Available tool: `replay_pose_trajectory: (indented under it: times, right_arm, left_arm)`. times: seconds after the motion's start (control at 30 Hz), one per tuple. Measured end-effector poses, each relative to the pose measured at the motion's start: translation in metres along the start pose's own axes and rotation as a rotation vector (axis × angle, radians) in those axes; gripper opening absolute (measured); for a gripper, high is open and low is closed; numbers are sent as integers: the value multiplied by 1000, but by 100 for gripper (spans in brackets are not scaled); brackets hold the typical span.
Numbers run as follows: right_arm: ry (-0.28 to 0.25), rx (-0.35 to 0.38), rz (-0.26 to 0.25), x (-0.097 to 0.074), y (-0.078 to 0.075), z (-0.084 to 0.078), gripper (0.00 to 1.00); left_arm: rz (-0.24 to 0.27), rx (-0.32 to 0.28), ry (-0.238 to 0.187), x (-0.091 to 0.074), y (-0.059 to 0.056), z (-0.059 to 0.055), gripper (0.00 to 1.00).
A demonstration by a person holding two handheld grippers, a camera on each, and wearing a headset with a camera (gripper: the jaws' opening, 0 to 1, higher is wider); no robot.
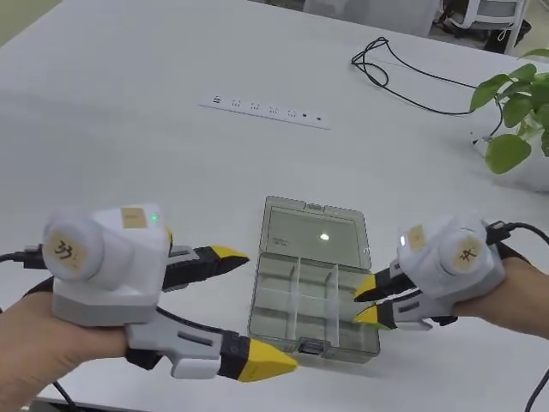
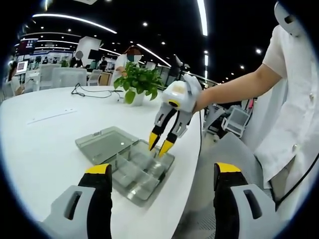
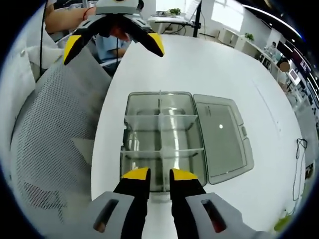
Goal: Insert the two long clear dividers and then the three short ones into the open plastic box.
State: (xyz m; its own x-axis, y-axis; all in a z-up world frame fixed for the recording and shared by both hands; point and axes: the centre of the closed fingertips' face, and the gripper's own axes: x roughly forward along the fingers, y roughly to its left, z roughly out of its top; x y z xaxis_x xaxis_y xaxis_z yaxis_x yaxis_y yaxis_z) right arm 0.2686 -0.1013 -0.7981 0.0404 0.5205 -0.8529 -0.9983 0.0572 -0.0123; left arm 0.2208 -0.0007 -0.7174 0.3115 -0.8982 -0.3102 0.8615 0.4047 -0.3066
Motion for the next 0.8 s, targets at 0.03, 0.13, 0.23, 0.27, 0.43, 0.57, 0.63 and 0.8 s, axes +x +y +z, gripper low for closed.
replay_pose_trajectory:
  times: [0.03, 0.13, 0.23, 0.27, 0.43, 0.57, 0.63, 0.8]
  right_arm:
    - [-18, 21, -9, -5, -1, 2, 18]
    - [-65, 59, -36, -17, -4, 9, 20]
    - [-91, 82, -61, -28, -5, 11, 22]
    - [-97, 87, -68, -31, -5, 11, 23]
    - [-146, 147, -121, -51, -5, 9, 26]
    - [-168, 184, -156, -64, -4, 4, 30]
    - [-183, 210, -177, -70, -2, 0, 31]
    - [-217, 269, -216, -82, 4, -8, 35]
  left_arm:
    - [2, 1, 0, 0, 0, 0, 86]
    - [3, 2, -1, -2, 1, 0, 86]
    - [8, 2, 2, -3, 2, -1, 87]
    - [10, 2, 2, -3, 3, -1, 87]
    - [19, 4, 0, -7, 6, 0, 88]
    - [30, 6, 5, -10, 8, -2, 91]
    - [33, 7, 3, -12, 8, -3, 92]
    - [41, 8, 6, -16, 9, -5, 96]
